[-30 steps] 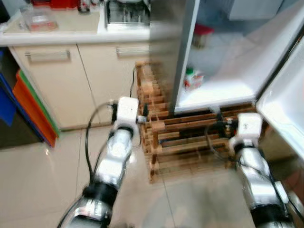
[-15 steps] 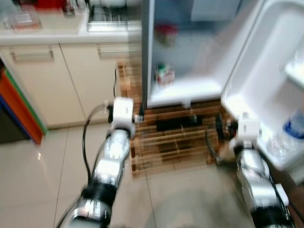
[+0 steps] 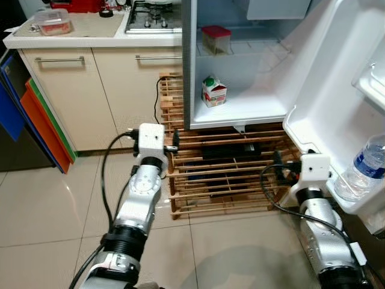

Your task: Restocking fridge

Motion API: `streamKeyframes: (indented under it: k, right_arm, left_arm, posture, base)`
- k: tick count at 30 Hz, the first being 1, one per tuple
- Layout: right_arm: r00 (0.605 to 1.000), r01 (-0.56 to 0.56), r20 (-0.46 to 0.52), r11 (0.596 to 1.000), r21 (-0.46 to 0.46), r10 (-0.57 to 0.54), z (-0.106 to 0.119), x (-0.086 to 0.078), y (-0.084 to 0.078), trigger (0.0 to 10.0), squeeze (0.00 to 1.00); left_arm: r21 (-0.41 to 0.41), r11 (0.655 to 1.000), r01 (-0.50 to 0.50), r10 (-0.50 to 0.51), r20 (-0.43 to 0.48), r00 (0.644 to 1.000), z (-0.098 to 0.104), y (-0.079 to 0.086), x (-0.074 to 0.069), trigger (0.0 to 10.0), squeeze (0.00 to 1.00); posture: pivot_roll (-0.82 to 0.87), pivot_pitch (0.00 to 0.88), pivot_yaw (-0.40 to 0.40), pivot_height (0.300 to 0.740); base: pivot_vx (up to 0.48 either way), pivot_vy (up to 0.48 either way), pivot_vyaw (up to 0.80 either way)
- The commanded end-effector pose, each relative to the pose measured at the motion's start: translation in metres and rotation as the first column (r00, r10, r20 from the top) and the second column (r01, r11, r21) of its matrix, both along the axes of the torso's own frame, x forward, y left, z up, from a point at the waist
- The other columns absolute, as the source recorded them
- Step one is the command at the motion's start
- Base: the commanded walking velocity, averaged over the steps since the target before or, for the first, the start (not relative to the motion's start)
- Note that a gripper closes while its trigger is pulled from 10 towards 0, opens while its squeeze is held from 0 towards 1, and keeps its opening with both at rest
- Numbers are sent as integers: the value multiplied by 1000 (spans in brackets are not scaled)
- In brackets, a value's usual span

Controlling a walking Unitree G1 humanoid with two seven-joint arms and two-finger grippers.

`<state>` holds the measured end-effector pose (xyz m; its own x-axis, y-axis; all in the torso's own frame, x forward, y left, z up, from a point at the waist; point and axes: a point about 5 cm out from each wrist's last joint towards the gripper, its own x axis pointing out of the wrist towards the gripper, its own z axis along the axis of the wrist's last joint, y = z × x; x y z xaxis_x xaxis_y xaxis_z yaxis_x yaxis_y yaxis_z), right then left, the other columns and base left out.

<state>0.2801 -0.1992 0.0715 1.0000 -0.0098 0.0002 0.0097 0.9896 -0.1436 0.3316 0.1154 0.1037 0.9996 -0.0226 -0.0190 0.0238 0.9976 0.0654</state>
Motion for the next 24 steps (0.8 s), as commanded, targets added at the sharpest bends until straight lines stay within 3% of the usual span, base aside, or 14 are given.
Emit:
streamKeyframes:
  k: [1, 6, 15, 24]
  right_arm:
    - [1000, 4, 9, 1000, -14, -4, 2, 0, -3, 10000, 0]
    - [1000, 2, 10, 1000, -17, -2, 3, 0, -4, 10000, 0]
    - [1000, 16, -5, 999, -38, -17, 0, -5, -16, 10000, 0]
    - [994, 95, -36, 988, -119, -100, -5, -9, -50, 10000, 0]
  left_arm:
    - [1, 1000, 23, -23, -6, 1000, 1, -10, 1, 10000, 0]
    - [-16, 1000, 14, -14, 7, 1000, 3, -8, 2, 10000, 0]
    - [-37, 999, 9, -9, 7, 1000, 3, -8, 2, 10000, 0]
    - [-39, 999, 12, -12, 4, 1000, 2, -8, 2, 10000, 0]
  posture:
    - [42, 0, 2, 732]
    - [42, 0, 0, 732]
    - [43, 0, -1, 732]
    - [43, 0, 0, 732]
  base:
    - [0, -469, 0]
    - [0, -461, 0]
    - [0, 0, 0]
    - [0, 0, 0]
